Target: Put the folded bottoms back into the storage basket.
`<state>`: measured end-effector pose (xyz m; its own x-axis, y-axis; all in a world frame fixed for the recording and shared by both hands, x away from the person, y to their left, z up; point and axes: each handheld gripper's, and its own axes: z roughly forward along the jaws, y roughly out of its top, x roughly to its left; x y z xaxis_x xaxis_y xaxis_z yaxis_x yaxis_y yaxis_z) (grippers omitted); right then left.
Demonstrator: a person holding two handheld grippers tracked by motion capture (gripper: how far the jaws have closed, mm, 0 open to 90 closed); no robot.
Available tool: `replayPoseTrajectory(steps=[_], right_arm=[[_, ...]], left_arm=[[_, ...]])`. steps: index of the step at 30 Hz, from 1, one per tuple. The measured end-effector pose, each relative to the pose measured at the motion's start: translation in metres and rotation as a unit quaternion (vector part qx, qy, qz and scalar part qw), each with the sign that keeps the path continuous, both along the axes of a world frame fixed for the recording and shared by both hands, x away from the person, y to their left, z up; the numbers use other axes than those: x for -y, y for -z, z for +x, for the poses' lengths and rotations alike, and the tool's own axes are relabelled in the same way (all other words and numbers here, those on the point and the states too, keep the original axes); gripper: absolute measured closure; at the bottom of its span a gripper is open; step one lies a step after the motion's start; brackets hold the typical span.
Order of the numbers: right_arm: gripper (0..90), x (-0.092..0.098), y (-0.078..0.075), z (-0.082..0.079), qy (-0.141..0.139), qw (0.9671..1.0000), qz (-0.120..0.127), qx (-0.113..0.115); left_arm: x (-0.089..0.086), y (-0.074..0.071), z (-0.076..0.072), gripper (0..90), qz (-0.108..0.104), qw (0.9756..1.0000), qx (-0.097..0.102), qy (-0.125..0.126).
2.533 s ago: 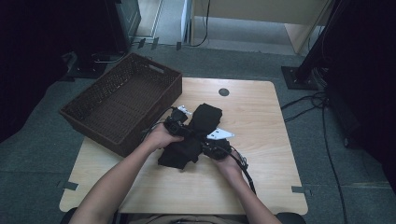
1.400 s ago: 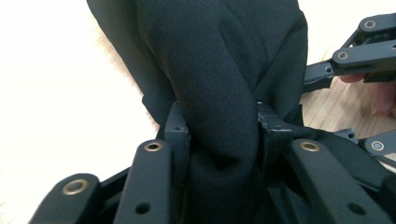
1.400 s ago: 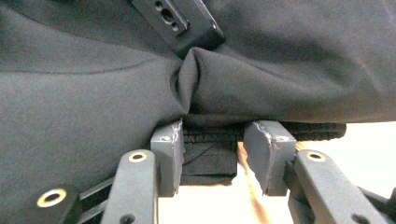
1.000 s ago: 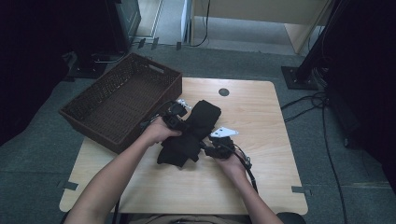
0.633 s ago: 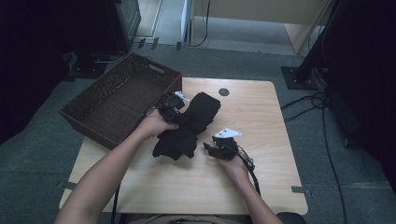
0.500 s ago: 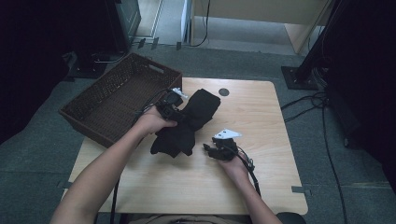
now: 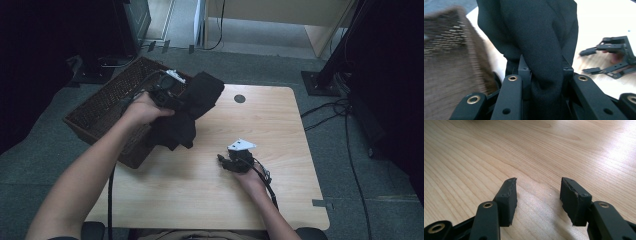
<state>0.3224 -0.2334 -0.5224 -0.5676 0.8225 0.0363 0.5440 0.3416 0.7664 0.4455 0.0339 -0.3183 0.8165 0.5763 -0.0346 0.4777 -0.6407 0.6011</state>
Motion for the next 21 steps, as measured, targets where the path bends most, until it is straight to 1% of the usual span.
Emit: replayPoseTrajectory(steps=[1,3,4,7,8,11,16,17,18,19,21], right_arm=[[47.8,0.000,0.000,0.000,0.000,1.0000,0.000,0.000],[47.8,0.000,0.000,0.000,0.001,1.0000,0.000,0.000],[47.8,0.000,0.000,0.000,0.000,1.0000,0.000,0.000],[47.8,0.000,0.000,0.000,0.001,1.0000,0.000,0.000],[47.8,0.000,0.000,0.000,0.001,1.0000,0.000,0.000],[47.8,0.000,0.000,0.000,0.001,1.0000,0.000,0.000],[47.6,0.000,0.000,0.000,0.001,1.0000,0.000,-0.001],[47.5,0.000,0.000,0.000,0.001,1.0000,0.000,-0.001],[47.5,0.000,0.000,0.000,0.001,1.0000,0.000,-0.001],[47.5,0.000,0.000,0.000,0.001,1.0000,0.000,-0.001],[47.5,0.000,0.000,0.000,0.002,1.0000,0.000,-0.001]], left_arm=[[0.000,0.000,0.000,72.2,0.000,1.0000,0.000,0.000],[-0.013,-0.018,0.004,72.2,0.004,0.9999,0.012,-0.008],[-0.018,-0.023,0.005,72.2,0.004,0.9998,0.014,-0.014],[-0.031,-0.038,0.009,72.2,0.005,0.9993,0.026,-0.026],[-0.035,-0.042,0.010,72.2,0.009,0.9991,0.031,-0.030],[-0.049,-0.052,0.015,72.1,0.011,0.9982,0.039,-0.044],[-0.076,-0.061,0.024,72.1,0.025,0.9964,0.052,-0.062],[-0.081,-0.061,0.027,72.1,0.025,0.9960,0.054,-0.067],[-0.086,-0.061,0.029,72.1,0.026,0.9957,0.055,-0.071],[-0.090,-0.060,0.032,72.1,0.022,0.9953,0.053,-0.079],[-0.097,-0.055,0.038,72.1,0.024,0.9950,0.048,-0.085]])
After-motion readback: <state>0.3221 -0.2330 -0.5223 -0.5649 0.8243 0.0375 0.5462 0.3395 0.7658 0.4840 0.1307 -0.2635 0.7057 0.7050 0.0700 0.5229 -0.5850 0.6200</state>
